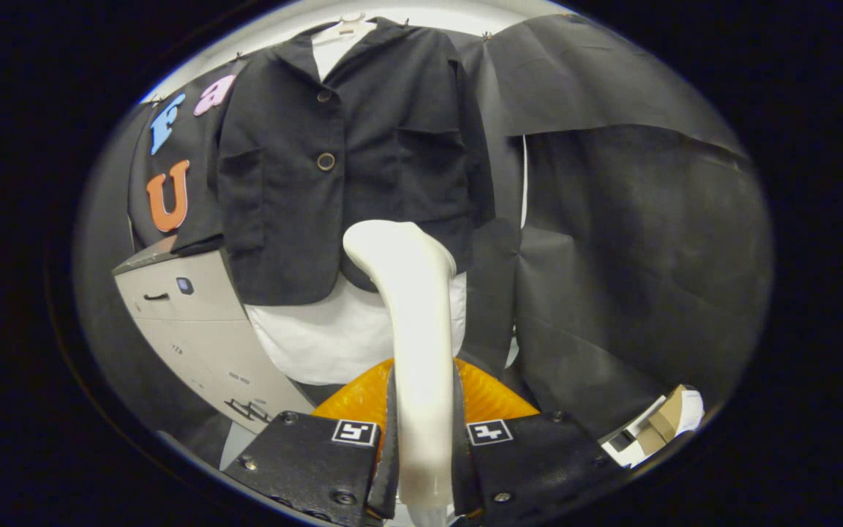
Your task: Iron the clothes twice with a garment steamer, once on the left side and once on the right side.
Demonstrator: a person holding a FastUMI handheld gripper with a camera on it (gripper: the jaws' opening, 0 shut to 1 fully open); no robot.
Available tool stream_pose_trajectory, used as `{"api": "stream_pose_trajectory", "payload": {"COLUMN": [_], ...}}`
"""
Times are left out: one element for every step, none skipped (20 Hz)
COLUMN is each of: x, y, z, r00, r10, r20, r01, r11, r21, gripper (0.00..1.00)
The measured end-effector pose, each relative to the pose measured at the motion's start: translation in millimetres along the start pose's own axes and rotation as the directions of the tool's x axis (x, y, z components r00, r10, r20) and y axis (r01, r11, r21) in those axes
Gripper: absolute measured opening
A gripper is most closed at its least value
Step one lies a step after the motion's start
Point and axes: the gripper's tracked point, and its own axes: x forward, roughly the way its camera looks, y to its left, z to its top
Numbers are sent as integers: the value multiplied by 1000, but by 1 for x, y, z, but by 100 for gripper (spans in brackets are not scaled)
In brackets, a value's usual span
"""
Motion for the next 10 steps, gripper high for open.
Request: {"api": "stream_pose_trajectory", "payload": {"x": [-16, -32, -49, -62, -79, -92, -105, -116, -128, -137], "y": [0, -1, -2, -3, -4, -6, -7, -9, -11, -14], "z": [3, 9, 13, 17, 22, 25, 28, 29, 31, 33], "r00": [1000, 1000, 999, 999, 998, 997, 997, 996, 995, 995], "r10": [4, 9, 12, 18, 21, 28, 32, 37, 40, 42], "r20": [10, 24, 35, 48, 57, 67, 74, 78, 88, 93], "r01": [-4, -9, -12, -18, -22, -28, -33, -37, -40, -42], "r11": [1000, 1000, 1000, 1000, 1000, 1000, 999, 999, 999, 999], "r21": [3, 6, 5, 5, 4, 7, 5, 0, 0, -1], "gripper": [32, 32, 32, 32, 32, 32, 32, 32, 32, 32]}}
